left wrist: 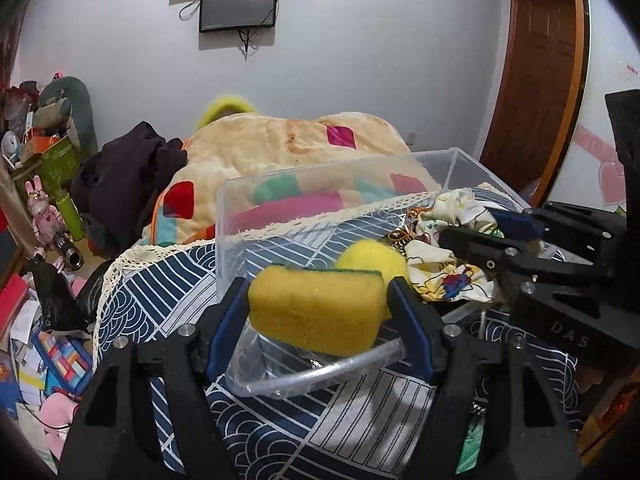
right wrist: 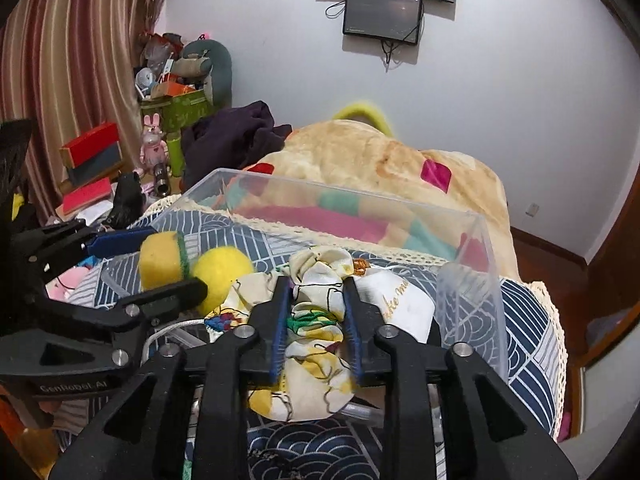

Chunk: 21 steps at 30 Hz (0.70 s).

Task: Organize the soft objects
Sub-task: 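Place the yellow sponge in the box with left tool while right tool places the floral cloth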

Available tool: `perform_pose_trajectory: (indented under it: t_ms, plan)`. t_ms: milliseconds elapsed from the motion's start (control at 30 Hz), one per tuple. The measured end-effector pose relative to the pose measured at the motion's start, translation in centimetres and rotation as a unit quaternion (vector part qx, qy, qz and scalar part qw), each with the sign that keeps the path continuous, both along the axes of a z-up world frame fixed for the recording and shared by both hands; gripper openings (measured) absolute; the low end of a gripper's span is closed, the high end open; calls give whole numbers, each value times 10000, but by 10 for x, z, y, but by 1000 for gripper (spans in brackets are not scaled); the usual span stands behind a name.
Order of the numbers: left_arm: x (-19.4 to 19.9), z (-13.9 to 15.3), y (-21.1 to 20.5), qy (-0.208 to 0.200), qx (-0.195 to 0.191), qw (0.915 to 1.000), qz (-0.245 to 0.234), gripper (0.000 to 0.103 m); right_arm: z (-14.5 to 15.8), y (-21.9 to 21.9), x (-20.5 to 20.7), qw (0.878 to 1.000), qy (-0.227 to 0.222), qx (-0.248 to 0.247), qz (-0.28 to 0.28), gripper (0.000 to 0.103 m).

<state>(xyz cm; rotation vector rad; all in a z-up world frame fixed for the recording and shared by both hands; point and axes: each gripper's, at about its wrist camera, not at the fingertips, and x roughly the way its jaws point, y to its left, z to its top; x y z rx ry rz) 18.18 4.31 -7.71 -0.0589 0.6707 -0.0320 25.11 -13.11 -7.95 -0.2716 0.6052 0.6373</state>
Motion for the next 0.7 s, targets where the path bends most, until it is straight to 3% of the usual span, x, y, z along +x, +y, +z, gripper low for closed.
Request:
perform_pose_trajectory:
  t_ms: [67, 300, 500, 700]
  plan:
    - [-4, 2, 0, -35, -3, 10000, -14, 79, 4, -7, -6, 9999, -88, 120, -23, 37]
    - [-29, 18, 1, -203, -152, 9997, 36, 85, 23, -27, -26, 9986, -304, 438, -27, 39]
    - [-57, 25, 2, -300, -298, 9991, -1, 97, 31, -45, -56, 9974, -526, 497, 6, 58]
    - [-77, 6, -9, 55, -289, 9995, -122, 97, 13, -58, -69, 9986, -409, 334, -92, 60]
